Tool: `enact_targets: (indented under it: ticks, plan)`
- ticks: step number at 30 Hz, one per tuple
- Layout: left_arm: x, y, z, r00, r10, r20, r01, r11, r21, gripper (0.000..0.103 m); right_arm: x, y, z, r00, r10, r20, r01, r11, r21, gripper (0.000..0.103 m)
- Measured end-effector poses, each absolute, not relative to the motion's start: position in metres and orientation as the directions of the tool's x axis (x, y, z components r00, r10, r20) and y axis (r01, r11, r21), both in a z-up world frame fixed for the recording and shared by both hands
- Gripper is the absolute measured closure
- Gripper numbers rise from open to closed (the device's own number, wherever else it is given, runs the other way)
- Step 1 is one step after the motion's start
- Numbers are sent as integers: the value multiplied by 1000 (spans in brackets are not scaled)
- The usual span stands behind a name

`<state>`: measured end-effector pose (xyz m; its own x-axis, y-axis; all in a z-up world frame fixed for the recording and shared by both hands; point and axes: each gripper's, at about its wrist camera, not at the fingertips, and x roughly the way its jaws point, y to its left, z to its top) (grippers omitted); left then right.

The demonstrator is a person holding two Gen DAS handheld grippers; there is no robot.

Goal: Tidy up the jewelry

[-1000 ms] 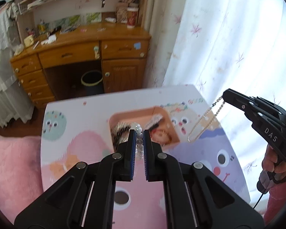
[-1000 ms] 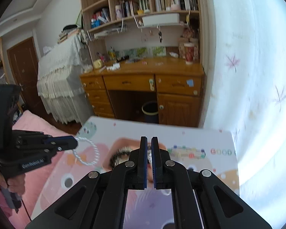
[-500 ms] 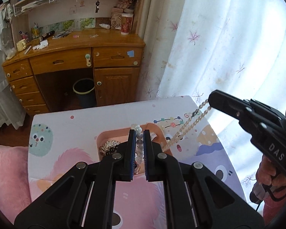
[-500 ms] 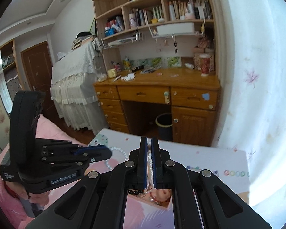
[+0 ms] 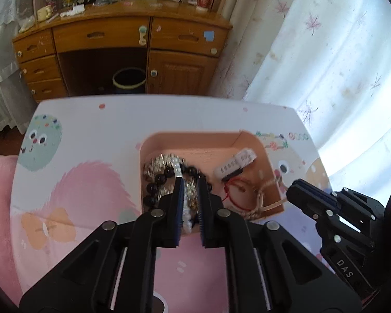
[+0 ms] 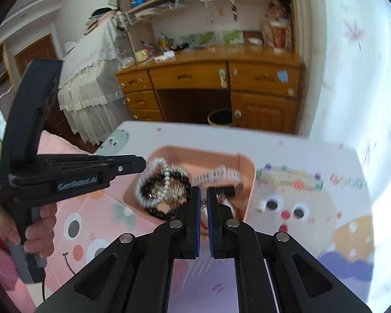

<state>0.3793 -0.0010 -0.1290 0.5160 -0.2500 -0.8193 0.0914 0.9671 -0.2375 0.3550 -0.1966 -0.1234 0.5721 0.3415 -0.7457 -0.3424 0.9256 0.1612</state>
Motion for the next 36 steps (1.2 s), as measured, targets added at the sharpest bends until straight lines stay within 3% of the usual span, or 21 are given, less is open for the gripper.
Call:
enact_targets:
  ticks: [1, 2, 3, 5, 10, 18, 26, 31, 36]
  plan:
    - [379, -1, -134, 503, -241, -830, 87, 970, -229, 71, 356, -199, -132, 561, 334, -757, -324, 931, 170, 58]
    - [377, -1, -138, 498, -222, -838, 73, 974, -214, 46, 356, -200, -135, 566, 325, -758, -306, 936, 173, 50]
    - [373, 0, -140, 505, -211, -837, 64, 976, -207, 34, 354, -201, -137, 586, 315, -747, -290, 942, 170, 45]
    - [364, 6, -144, 527, -197, -826, 41, 977, -207, 33, 347, -205, -141, 604, 300, -738, -257, 950, 176, 45]
    - [335, 23, -161, 481, -165, -861, -24, 979, -201, 31, 323, -210, -157, 572, 274, -773, -176, 961, 211, 22]
    - [251, 45, -190, 339, -152, -929, -83, 978, -191, 31, 237, -219, -199, 369, 225, -902, -15, 972, 236, 19]
    - [164, 40, -173, 242, -133, -961, -41, 988, -147, 31, 134, -221, -209, 211, 273, -939, 206, 926, 316, 11]
    - [123, 27, -115, 293, -106, -950, -15, 993, -115, 31, 111, -211, -164, 254, 313, -915, 170, 917, 361, 7]
    - [104, 7, -65, 376, -49, -925, -25, 998, -63, 31, 106, -202, -89, 399, 207, -893, -6, 975, 223, 6]
